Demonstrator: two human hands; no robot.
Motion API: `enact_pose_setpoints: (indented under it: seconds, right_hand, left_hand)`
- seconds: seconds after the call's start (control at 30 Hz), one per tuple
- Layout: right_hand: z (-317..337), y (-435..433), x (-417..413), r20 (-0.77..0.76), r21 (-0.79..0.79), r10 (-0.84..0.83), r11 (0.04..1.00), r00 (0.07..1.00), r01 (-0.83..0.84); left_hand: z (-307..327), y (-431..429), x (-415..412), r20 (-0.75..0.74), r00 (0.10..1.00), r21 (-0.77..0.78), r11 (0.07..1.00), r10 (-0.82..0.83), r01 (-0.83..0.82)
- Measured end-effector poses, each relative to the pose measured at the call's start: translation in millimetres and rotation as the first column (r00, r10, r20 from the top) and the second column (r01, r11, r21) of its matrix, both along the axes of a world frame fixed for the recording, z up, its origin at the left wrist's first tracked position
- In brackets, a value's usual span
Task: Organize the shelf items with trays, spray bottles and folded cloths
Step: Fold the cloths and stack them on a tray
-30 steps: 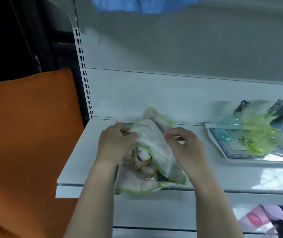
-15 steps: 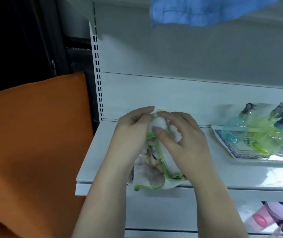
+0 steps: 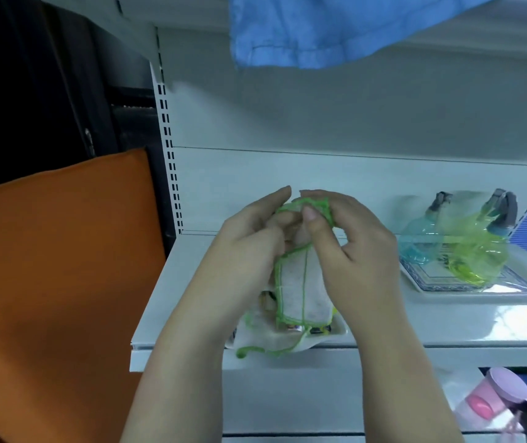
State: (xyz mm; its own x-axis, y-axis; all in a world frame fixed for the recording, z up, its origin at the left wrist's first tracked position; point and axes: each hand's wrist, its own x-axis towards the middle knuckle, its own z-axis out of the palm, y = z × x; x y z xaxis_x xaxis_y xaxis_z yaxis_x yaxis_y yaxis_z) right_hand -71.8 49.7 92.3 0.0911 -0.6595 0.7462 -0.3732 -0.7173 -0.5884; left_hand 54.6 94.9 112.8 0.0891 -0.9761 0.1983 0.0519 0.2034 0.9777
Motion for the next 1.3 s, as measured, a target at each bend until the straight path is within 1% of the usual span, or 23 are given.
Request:
enact_pose_setpoints:
  seconds: [0.03, 0.07, 0.1, 0.13, 0.17, 0.2, 0.23, 0.33, 0.4, 0.47, 0.57, 0.67, 0.77, 0.83, 0.9, 0.93, 0.97, 1.03, 1.07, 1.1, 1.17, 1.27, 1.3]
  right_hand:
    - [2.8, -0.8, -4.1, 0.040, 0.024, -0.004, 1.000, 0.999, 0.003]
    - [5.5, -2.0, -8.8, 0.078, 0.066, -0.008, 0.998, 0.997, 0.002]
    - [7.6, -3.5, -13.4, 0.114, 0.109, -0.013, 0.994, 0.993, 0.001]
    - [9.4, -5.0, -18.7, 0.154, 0.143, -0.024, 0.990, 0.988, 0.002]
    - [10.7, -6.4, -23.9, 0.196, 0.164, -0.042, 0.986, 0.980, 0.010]
    - [12.7, -7.7, -30.2, 0.235, 0.174, -0.059, 0.985, 0.970, 0.018]
    - [14.7, -9.6, -38.1, 0.259, 0.185, -0.072, 0.983, 0.963, 0.024]
    - [21.4, -17.4, -56.3, 0.276, 0.239, -0.113, 0.970, 0.955, 0.046]
    - [24.2, -27.8, -70.8, 0.299, 0.291, -0.093, 0.957, 0.950, 0.002]
    - [24.9, -35.9, -82.5, 0.293, 0.335, -0.084, 0.942, 0.952, -0.020]
    - [30.9, -42.4, -99.6, 0.294, 0.364, -0.088, 0.931, 0.952, -0.027]
    - [35.1, -47.1, -109.7, 0.269, 0.360, -0.107, 0.933, 0.957, 0.004]
    - [32.5, -51.4, -114.2, 0.257, 0.357, -0.076, 0.934, 0.963, -0.021]
    - [29.3, -50.2, -113.1, 0.210, 0.343, -0.010, 0.937, 0.978, -0.064]
    - [25.2, -48.9, -113.3, 0.158, 0.323, 0.027, 0.943, 0.987, -0.078]
    - [22.6, -49.1, -114.9, 0.140, 0.310, 0.018, 0.949, 0.990, -0.061]
    - [19.8, -50.6, -119.9, 0.128, 0.301, -0.004, 0.953, 0.992, -0.035]
    - [15.5, -55.1, -133.9, 0.119, 0.323, -0.081, 0.946, 0.990, 0.038]
    - [13.7, -58.5, -142.2, 0.126, 0.350, -0.128, 0.934, 0.984, 0.077]
    - [11.7, -62.4, -151.8, 0.131, 0.381, -0.176, 0.917, 0.976, 0.115]
    - [8.8, -68.5, -169.6, 0.104, 0.436, -0.239, 0.883, 0.965, 0.171]
    - [8.3, -66.7, -182.7, 0.026, 0.462, -0.234, 0.865, 0.972, 0.196]
    - [9.1, -63.1, -183.3, 0.000, 0.460, -0.215, 0.867, 0.977, 0.191]
  left_hand:
    - [-5.1, -3.0, -1.8, 0.122, 0.991, -0.016, 0.998, 0.055, -0.054]
    - [-10.1, -8.1, -4.2, 0.267, 0.953, -0.041, 0.990, 0.143, -0.137]
    - [-16.6, -12.4, -4.8, 0.422, 0.873, -0.081, 0.970, 0.243, -0.231]
    - [-22.6, -16.7, -4.7, 0.557, 0.761, -0.130, 0.939, 0.334, -0.317]
    - [-27.8, -21.0, -3.3, 0.628, 0.680, -0.150, 0.916, 0.379, -0.372]
    - [-32.5, -24.4, -2.3, 0.656, 0.653, -0.134, 0.910, 0.377, -0.391]
    - [-37.7, -27.8, -2.5, 0.650, 0.668, -0.108, 0.914, 0.362, -0.390]
    - [-40.2, -31.9, -1.7, 0.524, 0.771, -0.056, 0.918, 0.362, -0.392]
    - [-33.1, -33.4, -5.1, 0.438, 0.817, -0.024, 0.913, 0.375, -0.406]
    - [-24.5, -33.5, -9.0, 0.368, 0.860, -0.004, 0.925, 0.354, -0.379]
    - [-5.0, -32.3, -24.0, 0.313, 0.873, -0.006, 0.919, 0.375, -0.393]
    - [7.0, -37.0, -41.3, 0.229, 0.886, 0.006, 0.909, 0.404, -0.416]
    - [15.7, -48.1, -64.7, 0.129, 0.921, 0.060, 0.924, 0.367, -0.377]
    - [18.5, -53.9, -83.4, 0.119, 0.937, 0.098, 0.935, 0.329, -0.340]
    - [18.9, -57.6, -102.5, 0.115, 0.938, 0.104, 0.935, 0.327, -0.339]
    - [17.0, -58.6, -110.3, 0.141, 0.927, 0.098, 0.927, 0.348, -0.363]
    - [14.8, -58.6, -117.6, 0.199, 0.908, 0.087, 0.917, 0.368, -0.390]
    - [13.4, -56.0, -128.6, 0.299, 0.875, 0.085, 0.903, 0.380, -0.421]
    - [12.7, -53.2, -130.9, 0.303, 0.875, 0.093, 0.903, 0.377, -0.420]
    - [11.9, -50.6, -131.9, 0.291, 0.883, 0.109, 0.904, 0.369, -0.414]
    - [8.6, -45.6, -130.3, 0.215, 0.917, 0.164, 0.913, 0.337, -0.374]
    - [7.0, -36.9, -130.2, 0.070, 0.979, 0.200, 0.958, 0.193, -0.203]
    - [7.9, -34.8, -135.0, 0.047, 0.988, 0.197, 0.968, 0.149, -0.155]
